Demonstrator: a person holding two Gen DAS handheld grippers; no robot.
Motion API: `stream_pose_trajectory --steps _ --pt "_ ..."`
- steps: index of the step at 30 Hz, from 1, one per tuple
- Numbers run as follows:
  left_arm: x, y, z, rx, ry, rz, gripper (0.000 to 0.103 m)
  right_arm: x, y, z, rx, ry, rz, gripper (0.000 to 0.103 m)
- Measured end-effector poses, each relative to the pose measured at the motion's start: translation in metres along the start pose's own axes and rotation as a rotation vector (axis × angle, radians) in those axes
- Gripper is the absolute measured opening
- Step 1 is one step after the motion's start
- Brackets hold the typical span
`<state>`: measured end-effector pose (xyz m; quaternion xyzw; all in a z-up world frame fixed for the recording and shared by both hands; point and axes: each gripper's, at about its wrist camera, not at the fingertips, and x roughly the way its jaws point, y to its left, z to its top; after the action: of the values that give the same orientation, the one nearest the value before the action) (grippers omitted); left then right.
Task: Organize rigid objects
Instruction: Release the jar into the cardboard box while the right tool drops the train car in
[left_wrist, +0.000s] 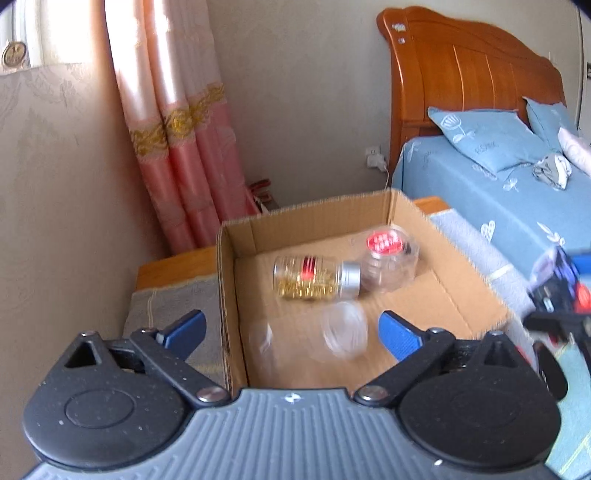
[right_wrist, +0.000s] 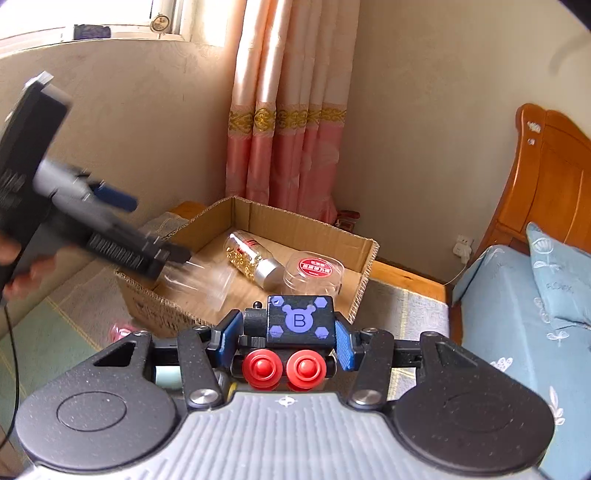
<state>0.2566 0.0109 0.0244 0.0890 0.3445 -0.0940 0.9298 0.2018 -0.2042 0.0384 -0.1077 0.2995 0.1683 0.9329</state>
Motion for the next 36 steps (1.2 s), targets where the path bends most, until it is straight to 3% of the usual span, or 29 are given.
stream_pose_trajectory --steps 16,18,20,36 --pt "-0.034 0.037 -0.052 -0.16 0.023 0.031 0.1 0.048 -0.001 0.039 -0.011 0.029 0.014 0.057" --pt "-0.036 0.039 -0.054 -0.17 0.023 0.036 0.1 0.053 -0.002 0.044 -0.004 0.028 0.03 0.063" --pt "-0.038 0.04 -0.057 -0.174 0.023 0.039 0.1 0.054 -0.004 0.046 0.003 0.017 0.041 0.102" --pt "-0.049 0.021 -0.068 -0.172 0.008 0.031 0.1 0.022 -0.006 0.012 -0.002 0.01 0.046 0.103"
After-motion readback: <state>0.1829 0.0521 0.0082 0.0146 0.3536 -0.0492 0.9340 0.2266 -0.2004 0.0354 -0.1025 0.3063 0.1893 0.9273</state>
